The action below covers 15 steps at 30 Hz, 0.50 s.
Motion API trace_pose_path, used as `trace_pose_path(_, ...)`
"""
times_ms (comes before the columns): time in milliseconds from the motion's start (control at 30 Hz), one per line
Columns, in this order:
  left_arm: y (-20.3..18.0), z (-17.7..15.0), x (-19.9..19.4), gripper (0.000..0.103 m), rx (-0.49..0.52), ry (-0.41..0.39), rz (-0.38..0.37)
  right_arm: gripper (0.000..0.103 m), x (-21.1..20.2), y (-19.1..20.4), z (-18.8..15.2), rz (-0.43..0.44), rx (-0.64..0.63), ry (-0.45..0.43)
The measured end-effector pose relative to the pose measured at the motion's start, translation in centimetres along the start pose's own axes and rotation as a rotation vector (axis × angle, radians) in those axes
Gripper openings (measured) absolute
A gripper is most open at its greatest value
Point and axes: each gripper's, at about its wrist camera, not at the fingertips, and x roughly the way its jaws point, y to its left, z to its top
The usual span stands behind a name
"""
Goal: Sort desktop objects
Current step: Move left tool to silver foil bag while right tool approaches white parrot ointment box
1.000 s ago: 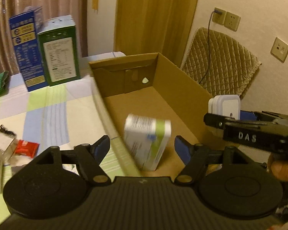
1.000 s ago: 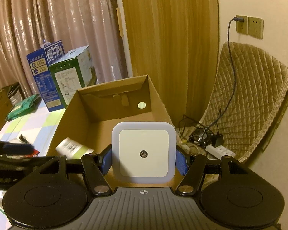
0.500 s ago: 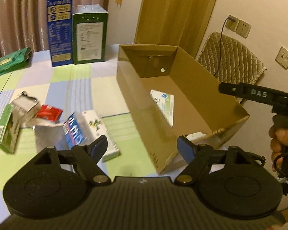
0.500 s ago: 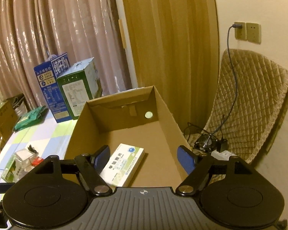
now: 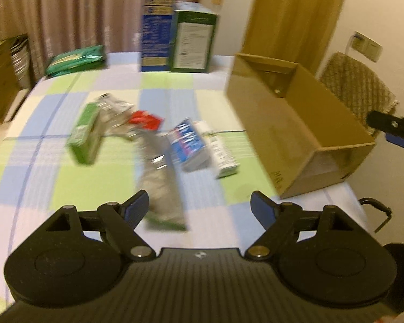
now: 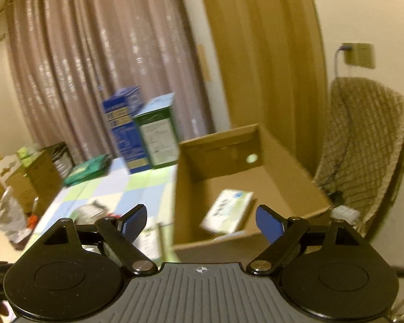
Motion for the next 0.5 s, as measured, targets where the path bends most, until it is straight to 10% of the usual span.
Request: trace_pose_path(500, 6.1, -2.4, -2.8, 0.083, -0.088, -0.020, 0.077, 0.087, 1.6, 6.0, -5.1, 0.083, -0.089, 0.170)
